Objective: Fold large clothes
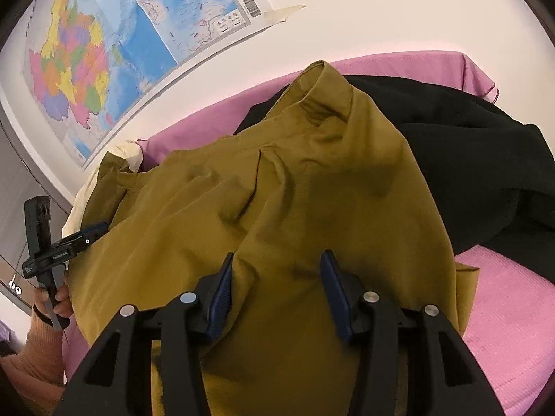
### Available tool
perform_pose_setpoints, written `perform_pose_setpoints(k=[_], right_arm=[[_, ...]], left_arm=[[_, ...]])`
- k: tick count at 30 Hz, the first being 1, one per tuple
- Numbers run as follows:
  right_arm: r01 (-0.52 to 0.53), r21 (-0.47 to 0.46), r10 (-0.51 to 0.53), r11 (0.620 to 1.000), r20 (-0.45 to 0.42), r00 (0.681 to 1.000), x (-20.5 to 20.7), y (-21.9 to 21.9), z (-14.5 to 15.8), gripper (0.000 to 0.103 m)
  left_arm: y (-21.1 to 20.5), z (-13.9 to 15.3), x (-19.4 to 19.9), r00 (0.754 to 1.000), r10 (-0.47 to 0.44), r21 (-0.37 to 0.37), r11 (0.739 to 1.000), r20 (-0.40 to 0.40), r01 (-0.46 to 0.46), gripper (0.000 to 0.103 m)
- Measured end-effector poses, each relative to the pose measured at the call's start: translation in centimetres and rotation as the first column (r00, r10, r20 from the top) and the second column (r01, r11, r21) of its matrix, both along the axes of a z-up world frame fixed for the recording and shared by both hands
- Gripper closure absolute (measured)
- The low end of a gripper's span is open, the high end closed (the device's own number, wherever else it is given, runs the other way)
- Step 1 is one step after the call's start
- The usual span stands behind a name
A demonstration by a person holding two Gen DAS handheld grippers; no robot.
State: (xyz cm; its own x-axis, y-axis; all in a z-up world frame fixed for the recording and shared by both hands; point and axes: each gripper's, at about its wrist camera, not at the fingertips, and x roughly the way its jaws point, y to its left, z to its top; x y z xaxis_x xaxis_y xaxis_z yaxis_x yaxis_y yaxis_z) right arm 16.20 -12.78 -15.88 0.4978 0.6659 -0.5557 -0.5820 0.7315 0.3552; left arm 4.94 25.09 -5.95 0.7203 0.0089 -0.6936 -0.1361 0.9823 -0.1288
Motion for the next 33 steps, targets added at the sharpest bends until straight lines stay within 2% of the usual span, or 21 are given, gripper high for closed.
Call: perform_pose_setpoints(k=[2, 5, 7, 8, 11, 14, 17, 20, 22, 25, 27, 30, 33], right_arm=[[0.025, -0.010, -0.025, 1.000, -0.034, 0.999, -0.5, -0.2, 0.7, 0.054], [0.037, 0.055, -0.035, 0.998, -0.034, 0.999, -2.8, -1.7, 2.6, 0.040], [0.000, 0.129, 0.006, 0.992, -0.047, 0.999, -4.7, -3.0, 3.3, 0.036], [-0.007, 0.162, 0.017, 0.987, -0.061, 0.998, -5.9, -3.8, 3.5, 0.033], [-0.012, 0.217, 0.034, 0.976, -0.100, 0.994, -8.7, -5.9, 3.0, 0.033], [-0.013, 0.266, 0.056, 0.964, -0.153, 0.987, -11.2, -7.5, 1.6, 0.028], [0.000, 0.291, 0.077, 0.957, -0.255, 0.964, -12.8, -8.1, -1.0, 0.027], [0.024, 0.314, 0.081, 0.949, -0.316, 0.945, -13.0, -7.8, -2.9, 0.027], [0.057, 0.338, 0.065, 0.939, -0.339, 0.939, -12.6, -7.5, -3.5, 0.025], [0.088, 0.368, 0.045, 0.926, -0.337, 0.940, -11.8, -6.9, -3.6, 0.024], [0.105, 0.378, 0.028, 0.920, -0.332, 0.943, -11.1, -6.0, -3.3, 0.022], [0.151, 0.351, -0.032, 0.924, -0.322, 0.946, -10.4, -4.7, -2.9, 0.020], [0.192, 0.343, -0.082, 0.919, -0.309, 0.947, -10.2, -3.7, -2.6, 0.011]], left_arm=[[-0.7, 0.3, -0.3, 1.000, 0.010, 0.038, 0.999, -0.006, -0.010, 0.043], [-1.2, 1.3, -2.5, 1.000, 0.008, 0.029, 1.000, 0.019, -0.008, 0.039], [-0.7, 2.2, -5.5, 0.997, 0.009, -0.007, 1.000, 0.078, -0.008, 0.031], [-0.2, 2.6, -7.1, 0.994, 0.015, -0.025, 1.000, 0.105, -0.013, 0.031], [1.1, 2.8, -10.8, 0.988, 0.054, -0.085, 0.995, 0.142, -0.042, 0.030], [2.7, 2.0, -13.8, 0.985, 0.125, -0.156, 0.982, 0.121, -0.105, 0.030], [3.7, 0.1, -15.6, 0.988, 0.140, -0.244, 0.962, 0.062, -0.121, 0.030], [3.4, -1.6, -16.1, 0.991, 0.132, -0.273, 0.954, 0.012, -0.124, 0.030], [3.2, -3.1, -16.2, 0.995, 0.094, -0.357, 0.929, -0.017, -0.094, 0.030], [2.2, -4.5, -15.3, 0.997, 0.056, -0.407, 0.911, -0.044, -0.069, 0.030], [1.3, -4.7, -14.4, 0.999, 0.032, -0.418, 0.907, -0.029, -0.041, 0.025], [0.4, -5.1, -12.9, 1.000, -0.025, -0.489, 0.872, -0.015, 0.014, 0.025], [0.2, -5.2, -11.6, 1.000, -0.021, -0.504, 0.863, 0.003, 0.019, 0.013]])
